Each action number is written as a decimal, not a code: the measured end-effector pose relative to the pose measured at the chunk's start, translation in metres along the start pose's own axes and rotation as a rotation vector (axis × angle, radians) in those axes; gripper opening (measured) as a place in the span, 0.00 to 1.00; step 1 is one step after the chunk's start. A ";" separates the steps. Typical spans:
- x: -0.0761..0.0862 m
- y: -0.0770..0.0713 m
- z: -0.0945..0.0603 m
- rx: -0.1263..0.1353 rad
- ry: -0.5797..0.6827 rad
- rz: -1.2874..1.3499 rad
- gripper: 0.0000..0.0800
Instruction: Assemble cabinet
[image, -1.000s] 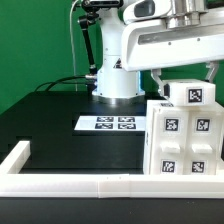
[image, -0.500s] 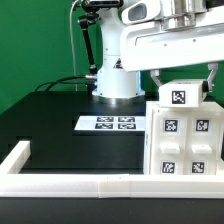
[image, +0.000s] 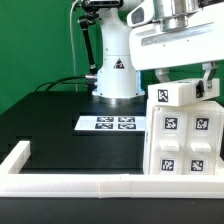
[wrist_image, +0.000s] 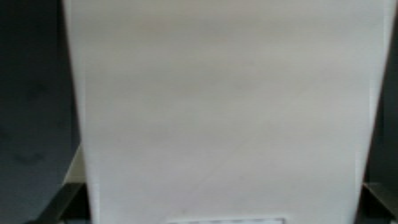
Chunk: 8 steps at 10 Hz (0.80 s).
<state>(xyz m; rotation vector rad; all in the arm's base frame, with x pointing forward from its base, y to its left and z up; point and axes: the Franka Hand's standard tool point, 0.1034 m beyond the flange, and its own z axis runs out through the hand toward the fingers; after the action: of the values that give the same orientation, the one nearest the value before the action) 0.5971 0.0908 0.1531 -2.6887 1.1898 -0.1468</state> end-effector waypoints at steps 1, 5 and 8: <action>0.000 0.000 0.000 0.009 -0.007 0.105 0.70; 0.001 0.002 0.001 0.020 -0.035 0.468 0.70; 0.000 0.001 0.001 0.026 -0.046 0.632 0.70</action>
Offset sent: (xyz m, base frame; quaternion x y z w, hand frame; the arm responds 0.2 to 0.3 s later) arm -0.0055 -0.0064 -0.0065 -0.0156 -0.0015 0.2848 0.9585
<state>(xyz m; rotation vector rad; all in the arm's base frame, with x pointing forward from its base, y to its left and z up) 0.5964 0.0901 0.1521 -2.1458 1.9228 -0.0033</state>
